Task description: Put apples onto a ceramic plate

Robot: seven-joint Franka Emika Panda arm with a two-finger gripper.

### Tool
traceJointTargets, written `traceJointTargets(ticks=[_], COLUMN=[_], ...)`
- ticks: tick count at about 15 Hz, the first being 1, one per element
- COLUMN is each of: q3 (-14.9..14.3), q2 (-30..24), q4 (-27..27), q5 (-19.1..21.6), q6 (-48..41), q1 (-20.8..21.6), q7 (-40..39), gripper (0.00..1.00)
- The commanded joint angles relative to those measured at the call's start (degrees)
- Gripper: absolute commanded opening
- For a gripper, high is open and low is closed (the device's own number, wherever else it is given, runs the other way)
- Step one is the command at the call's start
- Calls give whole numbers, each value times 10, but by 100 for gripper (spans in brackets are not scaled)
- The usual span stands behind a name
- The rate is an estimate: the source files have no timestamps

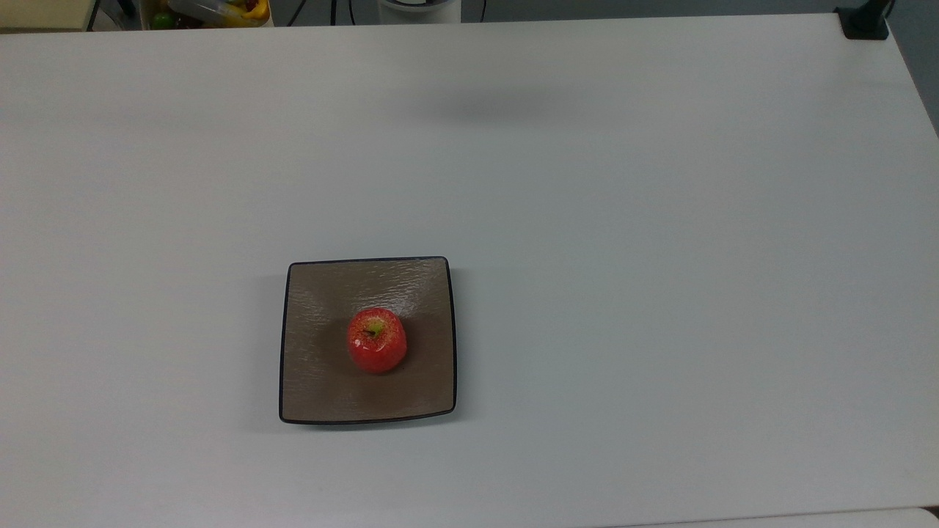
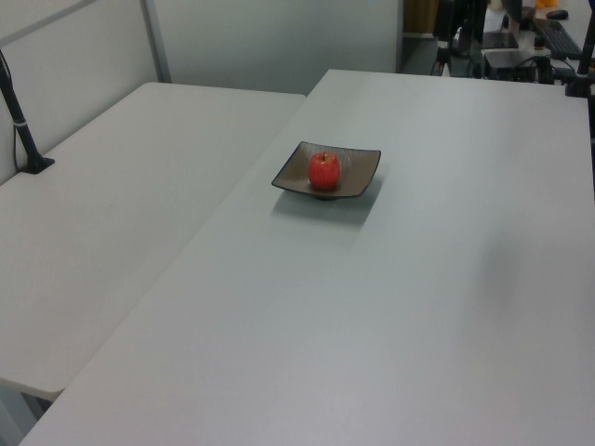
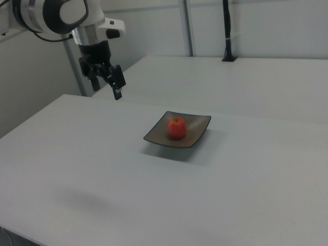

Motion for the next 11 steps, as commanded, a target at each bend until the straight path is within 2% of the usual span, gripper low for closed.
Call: traceJointTargets(ticks=[1,3,11], q3=[-8,-9,-9], q2=[-12,-9,-10], q4=[-25,-25,-24], q5=[-4,-4,-4], q6=[42,52,52], q1=[0,-1,-4], q7=[-106,-131,-132], gripper=[100,100,100])
